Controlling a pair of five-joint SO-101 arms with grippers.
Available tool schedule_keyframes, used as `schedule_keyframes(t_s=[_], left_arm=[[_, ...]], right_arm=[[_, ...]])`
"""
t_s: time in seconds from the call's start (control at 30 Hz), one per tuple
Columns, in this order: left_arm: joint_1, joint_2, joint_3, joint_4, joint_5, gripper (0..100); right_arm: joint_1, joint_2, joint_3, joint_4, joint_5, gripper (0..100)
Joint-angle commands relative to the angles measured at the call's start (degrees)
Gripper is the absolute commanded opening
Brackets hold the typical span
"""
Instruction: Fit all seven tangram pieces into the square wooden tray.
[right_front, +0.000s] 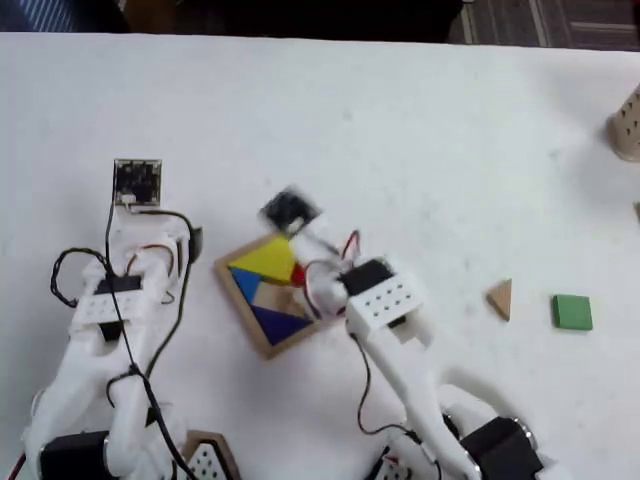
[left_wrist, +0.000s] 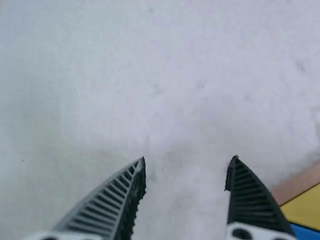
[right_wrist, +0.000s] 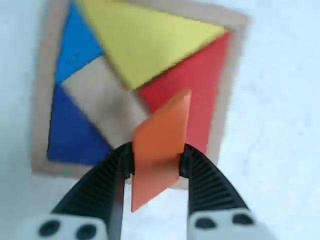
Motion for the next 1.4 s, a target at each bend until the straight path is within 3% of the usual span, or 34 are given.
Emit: schedule_keyframes(t_s=[0.0,0.13,0.33,0.47,0.57,0.63,0.9,1.13,1.2,1.3,1.37], left_arm=[[-0.7,-1.5,-0.4,0.0,-0.3,27],[-0.7,-1.5,-0.4,0.0,-0.3,27],[-0.7,-1.5,-0.4,0.0,-0.3,27],[-0.7,-1.5,-0.4,0.0,-0.3,27],[-0.7,-1.5,-0.4,0.0,-0.3,27],[-0.7,-1.5,-0.4,0.0,-0.3,27],[-0.5,-1.5,-0.4,0.0,-0.3,27],[2.6,-1.5,-0.4,0.1,0.6,25],[6.4,-1.8,-0.4,0.4,4.6,19],[12.9,-1.9,-1.7,0.0,7.6,1],[18.2,-1.9,-3.4,0.4,8.1,5]], right_arm=[[3.6,1.4,-6.2,3.0,-21.4,2.5],[6.0,6.7,-7.6,-1.2,-27.3,2.5],[2.4,15.0,-12.0,-0.3,-32.5,2.9],[2.1,18.7,-18.0,8.7,-35.1,16.6],[1.7,20.4,-21.3,13.1,-32.7,28.6],[1.6,20.6,-22.3,15.3,-30.3,30.2],[5.1,13.8,-23.9,21.6,-20.0,15.9],[21.7,0.3,-14.6,18.1,-8.3,1.5],[27.1,-1.2,-9.2,15.5,-5.9,2.0],[35.7,-1.6,-3.3,10.5,-4.8,1.7],[41.1,-2.1,-1.5,8.5,-4.7,1.7]])
